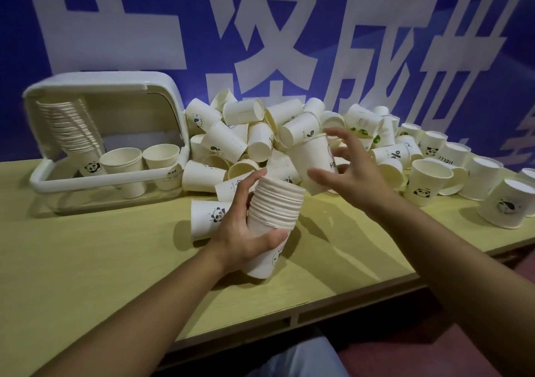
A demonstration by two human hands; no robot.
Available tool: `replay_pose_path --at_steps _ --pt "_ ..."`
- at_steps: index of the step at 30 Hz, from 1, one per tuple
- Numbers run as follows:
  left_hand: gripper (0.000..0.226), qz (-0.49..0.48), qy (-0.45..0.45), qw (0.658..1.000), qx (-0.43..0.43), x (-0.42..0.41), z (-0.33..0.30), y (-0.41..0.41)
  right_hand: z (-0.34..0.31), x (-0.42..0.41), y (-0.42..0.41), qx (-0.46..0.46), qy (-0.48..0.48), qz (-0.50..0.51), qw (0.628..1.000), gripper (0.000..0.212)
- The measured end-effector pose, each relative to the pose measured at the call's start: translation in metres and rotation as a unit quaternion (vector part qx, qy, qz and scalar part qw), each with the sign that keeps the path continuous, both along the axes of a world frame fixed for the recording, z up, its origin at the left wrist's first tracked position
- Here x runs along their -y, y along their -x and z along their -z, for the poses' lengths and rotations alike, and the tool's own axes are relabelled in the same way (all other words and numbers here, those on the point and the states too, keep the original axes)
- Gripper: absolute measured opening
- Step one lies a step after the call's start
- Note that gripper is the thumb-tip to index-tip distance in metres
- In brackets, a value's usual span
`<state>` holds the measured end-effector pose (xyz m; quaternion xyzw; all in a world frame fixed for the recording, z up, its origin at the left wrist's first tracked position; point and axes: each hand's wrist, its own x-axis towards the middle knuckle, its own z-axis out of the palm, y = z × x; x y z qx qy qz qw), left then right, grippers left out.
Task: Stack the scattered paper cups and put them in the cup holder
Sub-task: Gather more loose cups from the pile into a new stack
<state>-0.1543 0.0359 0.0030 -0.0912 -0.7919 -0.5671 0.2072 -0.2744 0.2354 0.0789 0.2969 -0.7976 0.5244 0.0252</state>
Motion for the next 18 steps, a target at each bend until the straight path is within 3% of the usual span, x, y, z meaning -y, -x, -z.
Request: replay_pose_path --at_steps 6,13,18 --pt "0.107 -0.01 0.044 0.999 0.009 -0.001 -0.002 -0.003 -0.016 0.019 -0.03 0.027 0.115 -0.026 0.993 0.071" --pt "0.114 -0.049 -0.004 0.998 -0.028 0.001 -0.001 -0.01 0.022 0.041 -0.057 0.043 0.142 -0.084 0.985 0.045" --pt "0.106 -0.074 -0.016 0.996 -0.054 0.011 0.002 -0.009 0.032 0.036 -0.043 -0.001 0.089 -0.078 0.993 0.041"
